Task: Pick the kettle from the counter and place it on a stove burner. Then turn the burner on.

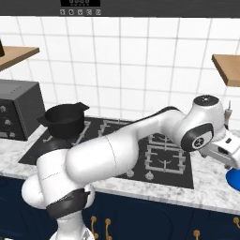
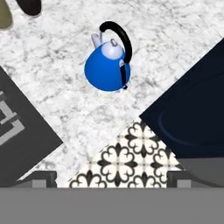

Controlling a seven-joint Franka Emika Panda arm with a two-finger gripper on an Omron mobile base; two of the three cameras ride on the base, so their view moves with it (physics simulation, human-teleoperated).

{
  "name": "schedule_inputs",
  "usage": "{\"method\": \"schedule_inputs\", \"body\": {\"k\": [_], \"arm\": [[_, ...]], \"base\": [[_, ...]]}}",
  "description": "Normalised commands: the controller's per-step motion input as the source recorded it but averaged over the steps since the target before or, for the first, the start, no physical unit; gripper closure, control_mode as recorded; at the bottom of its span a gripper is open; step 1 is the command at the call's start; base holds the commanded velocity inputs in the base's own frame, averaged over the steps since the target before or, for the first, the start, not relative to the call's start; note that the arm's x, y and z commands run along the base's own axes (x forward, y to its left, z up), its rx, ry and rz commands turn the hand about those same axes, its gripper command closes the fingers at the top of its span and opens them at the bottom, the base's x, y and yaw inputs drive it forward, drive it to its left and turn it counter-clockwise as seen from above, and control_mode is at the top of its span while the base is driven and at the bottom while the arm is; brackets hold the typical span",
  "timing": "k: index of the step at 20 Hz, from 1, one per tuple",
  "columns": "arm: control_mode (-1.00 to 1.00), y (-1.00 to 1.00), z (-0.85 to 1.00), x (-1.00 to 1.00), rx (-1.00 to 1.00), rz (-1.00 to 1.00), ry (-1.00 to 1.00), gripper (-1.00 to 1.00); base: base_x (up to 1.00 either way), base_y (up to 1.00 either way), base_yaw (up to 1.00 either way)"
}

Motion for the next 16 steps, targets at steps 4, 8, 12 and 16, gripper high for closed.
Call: {"method": "schedule_inputs", "body": {"k": [4,8,12,16], "arm": [[-1.0,-1.0,-0.26,0.03,0.04,0.0,0.01,-1.0],[-1.0,-0.4,-0.03,0.0,0.02,0.0,0.0,-1.0],[-1.0,-0.01,-0.02,0.0,0.0,0.0,0.0,-1.0],[-1.0,-0.12,-0.25,0.12,0.0,0.07,-0.01,-1.0]], "base": [[0.0,0.0,0.0],[0.0,0.0,0.0],[0.0,0.0,0.0],[0.0,0.0,0.0]]}}
